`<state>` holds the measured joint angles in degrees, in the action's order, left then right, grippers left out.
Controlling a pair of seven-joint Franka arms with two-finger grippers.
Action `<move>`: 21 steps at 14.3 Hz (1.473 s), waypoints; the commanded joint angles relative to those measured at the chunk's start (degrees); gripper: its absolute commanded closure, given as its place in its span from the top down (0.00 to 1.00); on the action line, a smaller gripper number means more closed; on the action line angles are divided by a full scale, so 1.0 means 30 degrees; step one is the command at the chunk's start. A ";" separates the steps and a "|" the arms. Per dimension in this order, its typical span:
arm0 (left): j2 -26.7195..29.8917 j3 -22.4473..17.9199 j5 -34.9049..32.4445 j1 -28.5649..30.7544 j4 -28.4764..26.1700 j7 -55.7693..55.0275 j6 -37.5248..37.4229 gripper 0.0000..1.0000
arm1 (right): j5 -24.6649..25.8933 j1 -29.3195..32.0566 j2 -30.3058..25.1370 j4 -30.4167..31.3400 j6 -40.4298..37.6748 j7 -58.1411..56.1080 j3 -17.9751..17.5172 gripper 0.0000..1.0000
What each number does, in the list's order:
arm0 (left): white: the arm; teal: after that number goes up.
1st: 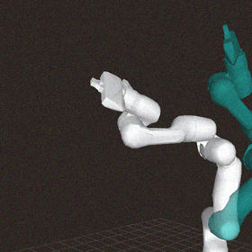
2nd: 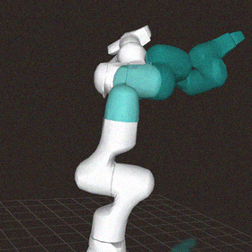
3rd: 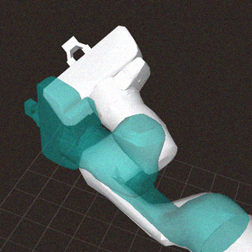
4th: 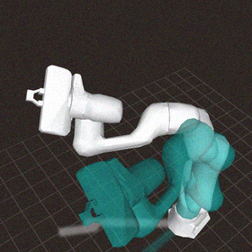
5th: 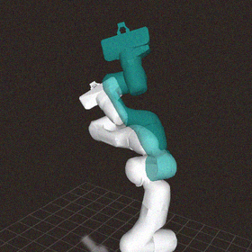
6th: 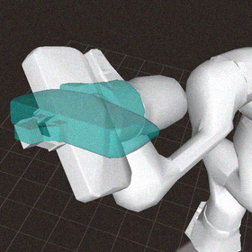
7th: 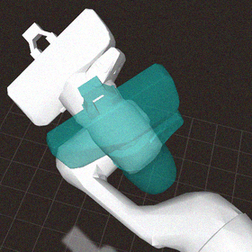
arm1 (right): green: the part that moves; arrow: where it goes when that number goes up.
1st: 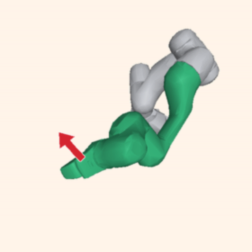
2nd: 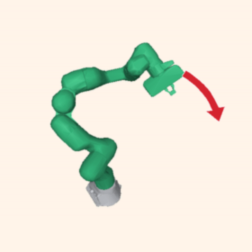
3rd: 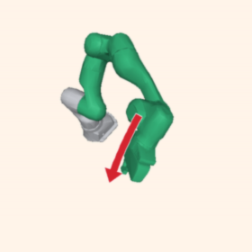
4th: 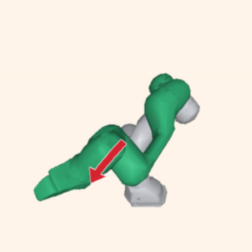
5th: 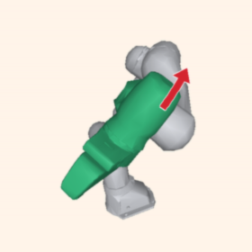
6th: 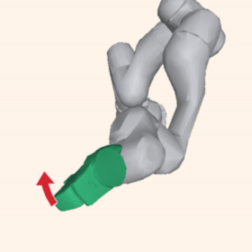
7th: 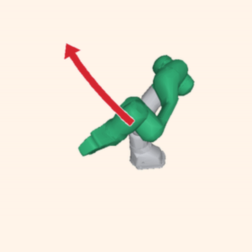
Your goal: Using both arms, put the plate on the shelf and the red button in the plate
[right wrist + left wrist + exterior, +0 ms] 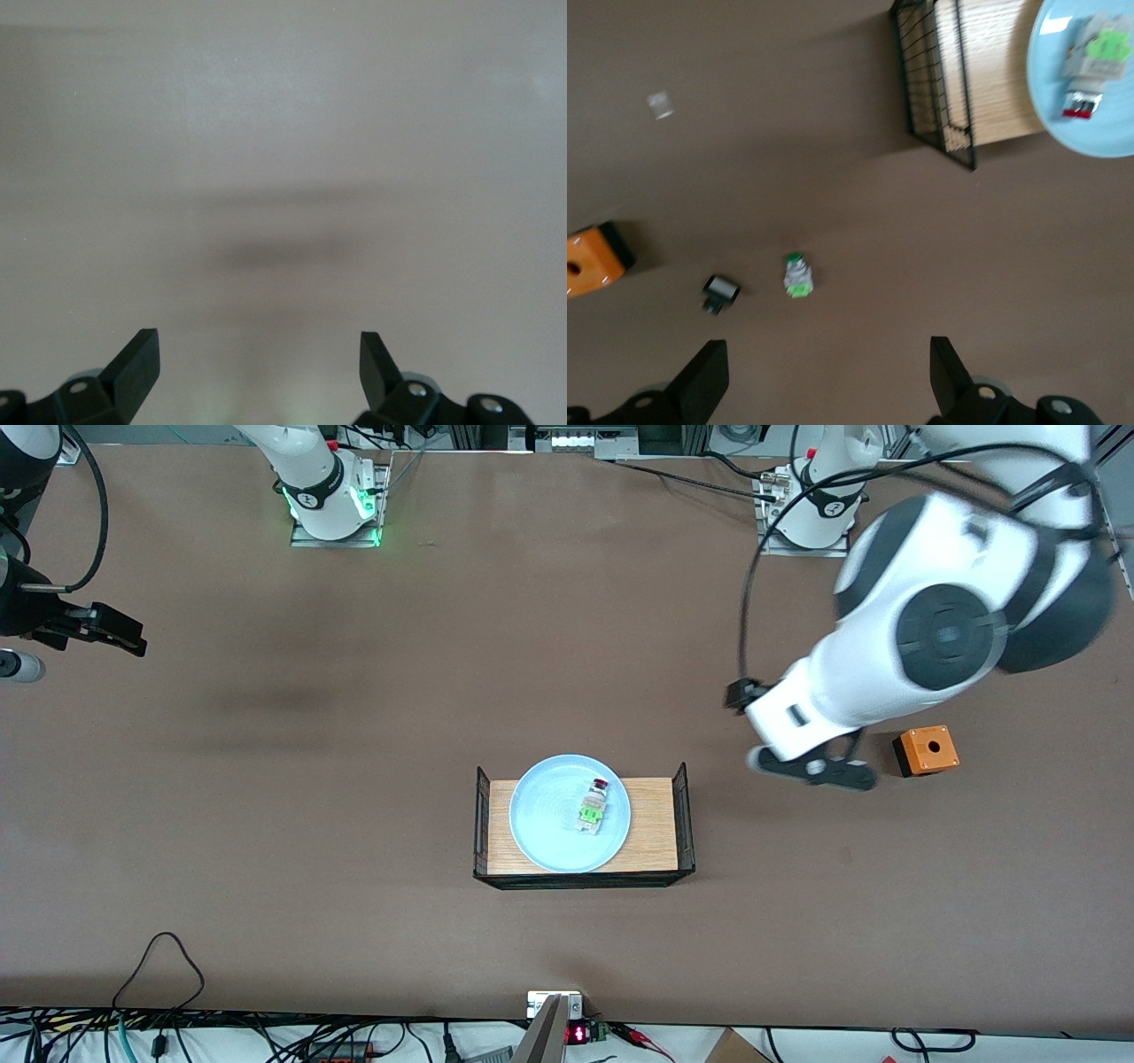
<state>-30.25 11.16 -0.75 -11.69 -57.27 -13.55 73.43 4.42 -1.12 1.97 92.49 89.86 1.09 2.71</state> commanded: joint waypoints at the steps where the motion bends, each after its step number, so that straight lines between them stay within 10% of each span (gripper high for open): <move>1: 0.3424 0.0292 -0.0072 0.0933 -0.4218 0.0208 0.0158 1.00 | -0.0300 -0.0007 -0.0305 -0.0009 0.0398 -0.0277 -0.0053 1.00; 8: 1.0254 -0.2192 0.0250 0.2988 -1.3601 0.6215 0.5668 1.00 | -0.0300 -0.0036 -0.0334 0.0049 0.0283 -0.0277 -0.0082 1.00; 12: 1.1165 -0.4506 0.0661 0.2988 -1.3548 0.6156 0.6371 1.00 | -0.0271 -0.0065 -0.0334 0.0050 0.0312 -0.0306 -0.0141 1.00; 21: 1.1257 -0.4278 -0.0101 0.2988 -1.3197 0.6097 0.5933 1.00 | -0.0271 -0.0065 -0.0334 0.0021 0.0311 -0.0277 -0.0141 1.00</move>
<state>3.17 -1.83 -0.01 -2.80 -96.82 4.16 91.11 4.41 -1.29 1.70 92.46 90.80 1.08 2.27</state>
